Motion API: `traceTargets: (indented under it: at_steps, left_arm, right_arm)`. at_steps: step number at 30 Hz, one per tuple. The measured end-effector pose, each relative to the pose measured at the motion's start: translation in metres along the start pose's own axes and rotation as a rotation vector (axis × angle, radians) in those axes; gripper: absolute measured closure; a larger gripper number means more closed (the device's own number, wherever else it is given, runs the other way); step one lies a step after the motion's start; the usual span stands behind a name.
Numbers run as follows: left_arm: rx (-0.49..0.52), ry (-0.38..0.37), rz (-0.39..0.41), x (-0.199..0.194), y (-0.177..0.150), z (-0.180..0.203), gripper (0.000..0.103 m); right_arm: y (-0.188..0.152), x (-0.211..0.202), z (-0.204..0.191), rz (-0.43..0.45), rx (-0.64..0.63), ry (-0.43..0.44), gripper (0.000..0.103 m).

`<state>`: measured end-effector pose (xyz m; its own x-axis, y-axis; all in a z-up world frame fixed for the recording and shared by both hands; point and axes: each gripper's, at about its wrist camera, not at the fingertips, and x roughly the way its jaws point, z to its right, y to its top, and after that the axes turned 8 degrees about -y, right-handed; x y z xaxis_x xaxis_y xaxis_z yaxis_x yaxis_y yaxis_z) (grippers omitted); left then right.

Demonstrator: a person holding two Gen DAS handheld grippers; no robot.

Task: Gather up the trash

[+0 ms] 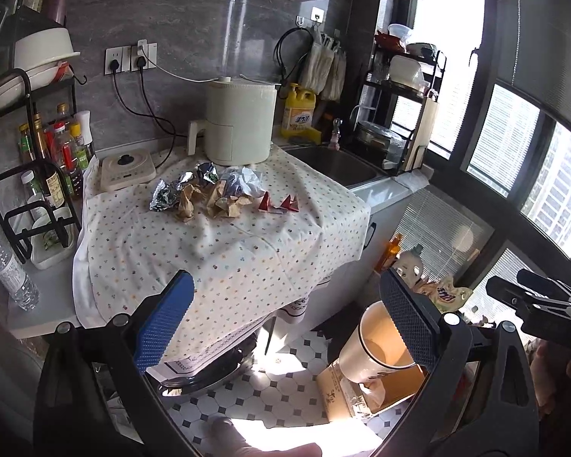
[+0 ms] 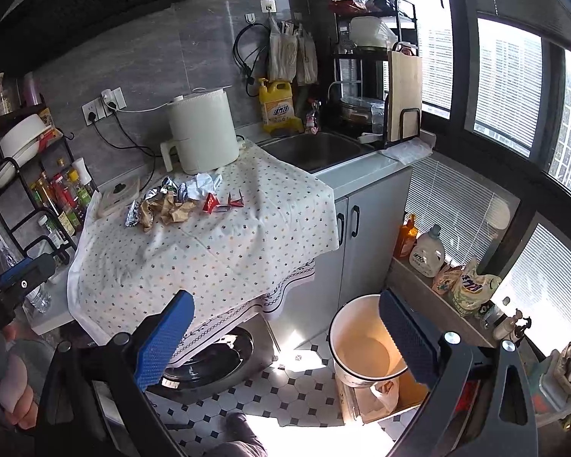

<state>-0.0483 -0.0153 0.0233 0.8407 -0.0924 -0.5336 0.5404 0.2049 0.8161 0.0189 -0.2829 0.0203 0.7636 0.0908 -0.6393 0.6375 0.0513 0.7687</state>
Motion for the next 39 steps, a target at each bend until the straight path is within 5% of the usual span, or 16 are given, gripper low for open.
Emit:
traceTargets:
  at_steps: [39]
  left_arm:
    - [-0.008,-0.039,-0.051,0.041,0.012,-0.010,0.006]
  right_arm:
    - [0.010,0.031,-0.005,-0.023,0.027,-0.021,0.008]
